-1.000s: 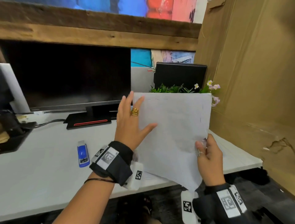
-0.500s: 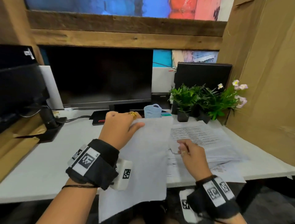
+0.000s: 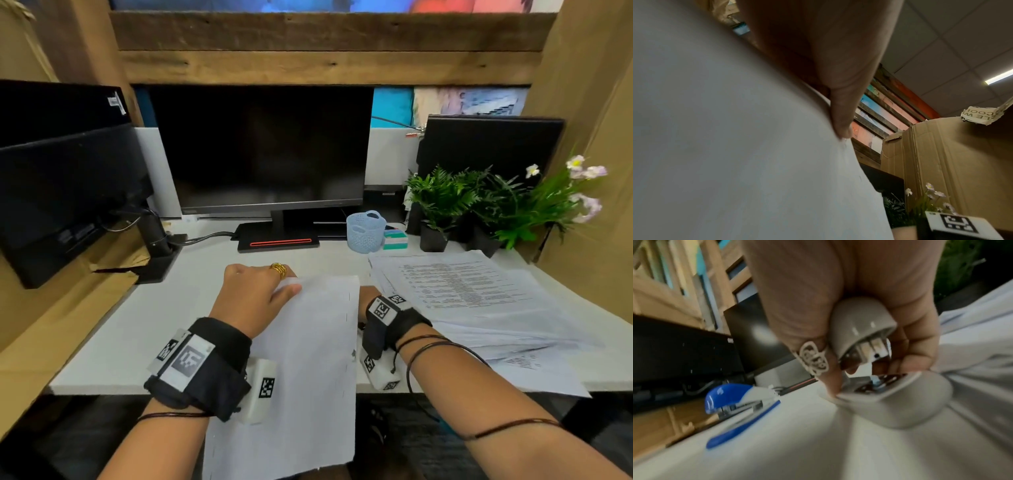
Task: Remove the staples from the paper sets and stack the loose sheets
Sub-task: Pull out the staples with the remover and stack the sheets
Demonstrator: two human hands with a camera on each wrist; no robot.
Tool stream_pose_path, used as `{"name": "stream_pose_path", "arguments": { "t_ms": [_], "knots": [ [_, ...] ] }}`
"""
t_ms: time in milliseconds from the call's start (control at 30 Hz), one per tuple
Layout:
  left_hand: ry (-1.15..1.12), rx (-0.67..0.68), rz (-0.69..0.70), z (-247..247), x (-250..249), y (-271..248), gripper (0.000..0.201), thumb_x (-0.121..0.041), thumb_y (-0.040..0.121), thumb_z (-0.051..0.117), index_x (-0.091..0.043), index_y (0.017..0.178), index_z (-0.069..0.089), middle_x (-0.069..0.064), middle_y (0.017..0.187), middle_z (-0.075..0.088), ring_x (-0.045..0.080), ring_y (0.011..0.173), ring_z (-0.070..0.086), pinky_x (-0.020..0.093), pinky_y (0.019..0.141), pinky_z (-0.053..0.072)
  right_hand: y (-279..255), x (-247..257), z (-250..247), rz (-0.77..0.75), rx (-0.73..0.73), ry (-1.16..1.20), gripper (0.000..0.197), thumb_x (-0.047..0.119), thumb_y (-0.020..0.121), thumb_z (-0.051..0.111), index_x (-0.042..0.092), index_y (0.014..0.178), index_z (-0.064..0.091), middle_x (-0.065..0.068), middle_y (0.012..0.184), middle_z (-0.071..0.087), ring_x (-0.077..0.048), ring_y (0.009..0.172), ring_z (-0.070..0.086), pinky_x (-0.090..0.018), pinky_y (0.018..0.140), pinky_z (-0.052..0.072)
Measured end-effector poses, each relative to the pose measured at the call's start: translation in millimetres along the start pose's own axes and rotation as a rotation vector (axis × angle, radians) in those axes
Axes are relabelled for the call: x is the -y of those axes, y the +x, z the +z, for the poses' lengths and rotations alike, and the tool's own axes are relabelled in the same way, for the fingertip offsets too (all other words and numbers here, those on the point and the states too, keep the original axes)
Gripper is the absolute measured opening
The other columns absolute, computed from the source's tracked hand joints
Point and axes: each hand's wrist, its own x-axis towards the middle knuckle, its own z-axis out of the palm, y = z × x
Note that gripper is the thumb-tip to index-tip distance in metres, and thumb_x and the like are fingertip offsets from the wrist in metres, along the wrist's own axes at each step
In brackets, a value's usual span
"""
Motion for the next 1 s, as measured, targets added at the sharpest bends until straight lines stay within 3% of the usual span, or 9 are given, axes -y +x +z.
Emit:
{"name": "stream_pose_path", "arguments": {
  "t_ms": [133,233,333,400,500,600,667,833,1000],
  "knots": [
    [0.025,0.017,0.002,6.1,-0.2,-3.9,0.030,-0.046,0.097,0.032,-0.029,0.106,0.056,-0.006,0.078,0.057,0.015,0.075,0.045,0.030,0.094,0.024,3.4,5.3,-8.8,0.096,-0.028,0.275,0.042,0.029,0.089,0.059,0.009,0.124,0.050,-0.012,0.128,0.055,-0.028,0.113,0.055,-0.031,0.090,0.042],
    [0.027,0.024,0.016,9.2,-1.4,-5.9,0.026,-0.045,0.097,0.032,-0.030,0.100,0.054,-0.008,0.085,0.060,0.013,0.072,0.043,0.030,0.097,0.026,-14.0,3.0,-26.9,0.101,-0.152,0.679,0.060,0.035,0.090,0.058,0.011,0.139,0.033,-0.011,0.137,0.046,-0.029,0.122,0.047,-0.034,0.099,0.038],
    [0.030,0.049,0.010,11.4,-6.0,-8.8,0.023,-0.044,0.097,0.035,-0.030,0.097,0.053,-0.010,0.073,0.051,0.013,0.071,0.039,0.030,0.095,0.025,-40.9,7.5,-49.3,0.031,-0.332,1.180,0.051,0.046,0.093,0.049,0.018,0.134,0.036,-0.007,0.119,0.055,-0.024,0.104,0.056,-0.045,0.092,0.049],
    [0.029,0.058,-0.017,12.0,-12.6,-11.7,0.020,-0.044,0.097,0.036,-0.029,0.087,0.045,-0.011,0.062,0.040,0.014,0.071,0.038,0.030,0.097,0.026,-63.5,15.0,-60.6,-0.100,-0.354,1.451,0.038,0.035,0.098,0.042,0.023,0.133,0.036,-0.004,0.112,0.054,-0.020,0.099,0.057,-0.038,0.077,0.053],
    [0.012,0.072,-0.033,16.2,-25.4,-15.6,0.021,-0.044,0.097,0.035,-0.029,0.083,0.036,-0.009,0.066,0.043,0.015,0.071,0.039,0.029,0.095,0.024,-97.8,26.7,-64.8,-0.250,-0.287,1.670,0.027,0.021,0.099,0.043,0.023,0.125,0.045,-0.003,0.113,0.060,-0.016,0.100,0.061,-0.027,0.072,0.054],
    [-0.026,0.068,-0.017,23.3,-37.3,-18.4,0.027,-0.044,0.097,0.035,-0.029,0.075,0.032,-0.007,0.074,0.054,0.015,0.071,0.040,0.030,0.092,0.022,-111.9,35.7,-53.2,-0.235,-0.359,1.667,0.015,0.017,0.097,0.046,0.024,0.109,0.052,-0.001,0.108,0.061,-0.014,0.098,0.060,-0.027,0.077,0.054],
    [-0.001,0.060,0.005,24.8,-43.8,-20.7,0.026,-0.044,0.097,0.034,-0.030,0.076,0.034,-0.007,0.077,0.058,0.014,0.069,0.039,0.030,0.092,0.022,-113.9,36.9,-45.5,-0.213,-0.443,1.589,0.024,0.015,0.094,0.051,0.023,0.116,0.047,0.004,0.110,0.058,-0.012,0.101,0.057,-0.030,0.085,0.051],
    [0.124,0.079,0.042,24.2,-53.8,-24.7,0.031,-0.045,0.098,0.029,-0.030,0.104,0.055,-0.009,0.060,0.032,0.012,0.068,0.034,0.028,0.093,0.019,-116.8,30.9,-31.7,-0.195,-0.691,1.589,0.050,-0.003,0.085,0.055,0.025,0.123,0.037,0.008,0.099,0.055,-0.006,0.092,0.054,-0.024,0.078,0.045],
    [0.131,0.084,0.080,26.7,-61.8,-21.8,0.034,-0.045,0.099,0.028,-0.029,0.104,0.057,-0.008,0.072,0.042,0.011,0.071,0.036,0.030,0.094,0.020,-117.6,31.2,-22.8,-0.149,-0.786,1.538,0.047,0.019,0.066,0.055,0.016,0.113,0.047,0.006,0.089,0.055,-0.010,0.085,0.054,-0.027,0.077,0.044]
  ]
}}
